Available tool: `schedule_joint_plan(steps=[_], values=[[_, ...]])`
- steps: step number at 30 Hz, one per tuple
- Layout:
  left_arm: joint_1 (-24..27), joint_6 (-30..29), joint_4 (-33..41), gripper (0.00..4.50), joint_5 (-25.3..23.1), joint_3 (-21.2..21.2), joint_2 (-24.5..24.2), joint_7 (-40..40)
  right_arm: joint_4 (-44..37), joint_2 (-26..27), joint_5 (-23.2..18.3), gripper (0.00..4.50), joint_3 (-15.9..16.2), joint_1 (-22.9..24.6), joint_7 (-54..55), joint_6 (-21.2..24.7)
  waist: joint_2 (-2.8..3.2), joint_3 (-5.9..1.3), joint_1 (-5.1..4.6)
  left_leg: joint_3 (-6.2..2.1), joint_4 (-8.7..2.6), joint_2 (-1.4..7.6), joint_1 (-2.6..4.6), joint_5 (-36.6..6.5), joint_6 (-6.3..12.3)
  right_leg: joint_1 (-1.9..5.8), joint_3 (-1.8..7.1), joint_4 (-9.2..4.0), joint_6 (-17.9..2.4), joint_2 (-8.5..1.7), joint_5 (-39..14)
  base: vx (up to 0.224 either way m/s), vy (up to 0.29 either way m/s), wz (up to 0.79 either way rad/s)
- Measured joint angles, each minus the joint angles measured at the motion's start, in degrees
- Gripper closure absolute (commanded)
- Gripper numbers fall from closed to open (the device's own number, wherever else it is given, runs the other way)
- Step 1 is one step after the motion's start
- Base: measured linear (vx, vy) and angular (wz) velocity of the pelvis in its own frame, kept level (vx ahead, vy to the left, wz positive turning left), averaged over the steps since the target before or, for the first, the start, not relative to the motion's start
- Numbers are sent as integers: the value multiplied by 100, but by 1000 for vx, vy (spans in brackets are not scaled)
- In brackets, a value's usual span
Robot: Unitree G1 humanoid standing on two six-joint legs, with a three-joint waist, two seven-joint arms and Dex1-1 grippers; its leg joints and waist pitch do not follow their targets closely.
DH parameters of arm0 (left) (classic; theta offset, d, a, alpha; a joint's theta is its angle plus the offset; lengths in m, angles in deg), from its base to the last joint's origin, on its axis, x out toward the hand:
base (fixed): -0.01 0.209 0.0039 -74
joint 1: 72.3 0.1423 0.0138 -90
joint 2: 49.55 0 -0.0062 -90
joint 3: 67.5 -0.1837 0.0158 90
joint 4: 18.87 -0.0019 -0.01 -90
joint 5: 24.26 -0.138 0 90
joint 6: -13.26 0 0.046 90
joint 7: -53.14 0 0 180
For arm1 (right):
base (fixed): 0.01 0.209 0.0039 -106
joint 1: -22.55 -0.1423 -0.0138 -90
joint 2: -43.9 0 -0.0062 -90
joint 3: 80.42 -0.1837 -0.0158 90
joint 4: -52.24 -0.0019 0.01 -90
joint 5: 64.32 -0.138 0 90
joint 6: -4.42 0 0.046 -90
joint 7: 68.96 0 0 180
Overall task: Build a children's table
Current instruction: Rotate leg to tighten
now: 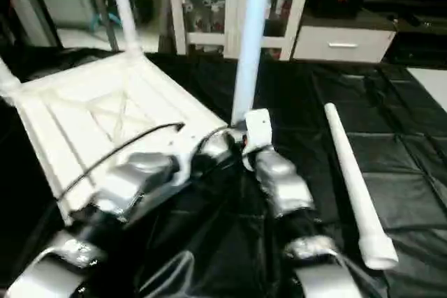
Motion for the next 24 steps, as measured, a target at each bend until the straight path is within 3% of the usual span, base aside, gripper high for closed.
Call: schedule_joint_plan(steps=[4,11,12,13,17,23,24], values=[[-149,202,-295,450,-121,-9,172,-170,241,225,118,178,-128,-139,683,-220,4,-2,51,1,-19,-2,-1,0,0,1,3,0,-15,0,9,0,0,0],[-241,436,-515,450,-159,-58,172,-146,455,269,178,178,-203,-164,690,-586,8,-2,92,1,-43,-2,4,0,-1,-3,-1,0,8,0,-4,0,0,0],[-266,487,-575,450,-168,-61,172,-129,452,237,178,123,-204,-137,623,-635,13,-1,104,1,-43,-2,2,0,-1,-3,0,-2,9,0,-5,0,0,0],[-289,534,-625,450,-179,-70,172,-98,415,212,177,123,-206,-86,578,-681,16,-1,118,1,-45,-2,1,0,-1,-2,1,-5,11,0,-6,0,0,0],[-392,740,-805,450,-277,-70,177,-80,-417,118,180,82,-66,552,212,-670,23,2,117,2,-52,-2,-10,0,-1,-7,1,-10,18,0,-7,0,0,0],[-473,942,-1002,450,-285,-66,234,-36,-1395,-166,215,53,112,892,-113,-503,41,7,136,1,-64,-2,-13,0,-1,-10,-1,-17,25,0,-9,0,0,0],[-515,1029,-1107,423,-299,-60,273,-46,-1796,-268,194,47,163,1057,-265,-376,47,6,153,1,-74,-2,-13,0,-1,-4,0,-29,30,0,-12,0,0,0]])
